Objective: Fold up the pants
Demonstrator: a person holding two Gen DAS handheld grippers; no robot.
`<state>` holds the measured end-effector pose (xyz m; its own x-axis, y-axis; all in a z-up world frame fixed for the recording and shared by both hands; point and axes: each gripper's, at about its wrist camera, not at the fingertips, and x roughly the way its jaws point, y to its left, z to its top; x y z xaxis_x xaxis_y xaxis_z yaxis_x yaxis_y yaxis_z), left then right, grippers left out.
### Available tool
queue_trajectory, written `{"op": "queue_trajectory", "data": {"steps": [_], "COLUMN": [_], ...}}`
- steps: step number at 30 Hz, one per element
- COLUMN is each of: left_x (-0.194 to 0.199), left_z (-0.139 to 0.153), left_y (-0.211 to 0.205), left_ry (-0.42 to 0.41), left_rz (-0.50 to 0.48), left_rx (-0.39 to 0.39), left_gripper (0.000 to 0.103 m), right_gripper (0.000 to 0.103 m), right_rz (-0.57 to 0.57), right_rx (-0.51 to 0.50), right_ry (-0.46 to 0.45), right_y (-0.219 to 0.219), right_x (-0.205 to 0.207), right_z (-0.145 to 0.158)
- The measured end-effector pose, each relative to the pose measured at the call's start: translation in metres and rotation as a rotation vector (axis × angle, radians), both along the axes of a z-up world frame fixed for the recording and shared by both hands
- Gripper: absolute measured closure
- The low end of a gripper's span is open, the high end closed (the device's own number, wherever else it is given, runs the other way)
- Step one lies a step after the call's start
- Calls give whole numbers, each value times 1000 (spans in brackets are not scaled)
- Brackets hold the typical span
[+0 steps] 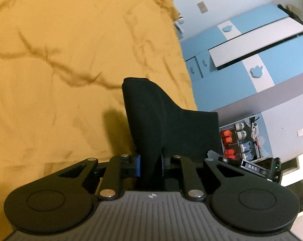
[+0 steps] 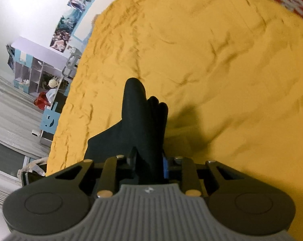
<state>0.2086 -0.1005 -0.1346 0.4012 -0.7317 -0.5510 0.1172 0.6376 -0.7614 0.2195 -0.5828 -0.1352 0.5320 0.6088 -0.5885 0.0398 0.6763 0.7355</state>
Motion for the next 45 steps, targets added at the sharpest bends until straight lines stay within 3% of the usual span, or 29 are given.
{"op": "queue_trajectory", "data": {"steps": [4,8,14,18,22,26,33,36,39,45], "left_x": [-9,-18,-36,-39,-27,-9,20,26,31,35], "left_z": [38,73,114,122,100,60,-13,-36,-52,-58], "left_y": [14,35,82,115,141,158,173,181,186,189], "left_ry": [-60,-67,-139,-155,-123,-60,51,96,141,166], "left_rz": [-29,-55,-53,-44,-54,-58,-22,-14,-10,-21], "left_rx": [47,127,244,278,277,243,204,152,111,91], "left_gripper": [84,84,84,84,84,84,84,81,73,72], "right_gripper": [85,85,85,85,85,85,85,85,85,86], "right_rz": [1,-24,-16,17,35,40,17,9,11,15], "right_rx": [-10,-5,43,84,99,92,51,57,63,53], "right_ry": [-47,-89,-136,-157,-131,-71,37,68,91,114], "right_y": [18,47,102,139,173,199,205,203,202,202], "right_x": [-17,-39,-65,-65,-56,-41,-13,-5,-1,1], "right_z": [33,57,78,81,70,47,-3,-21,-36,-53]}}
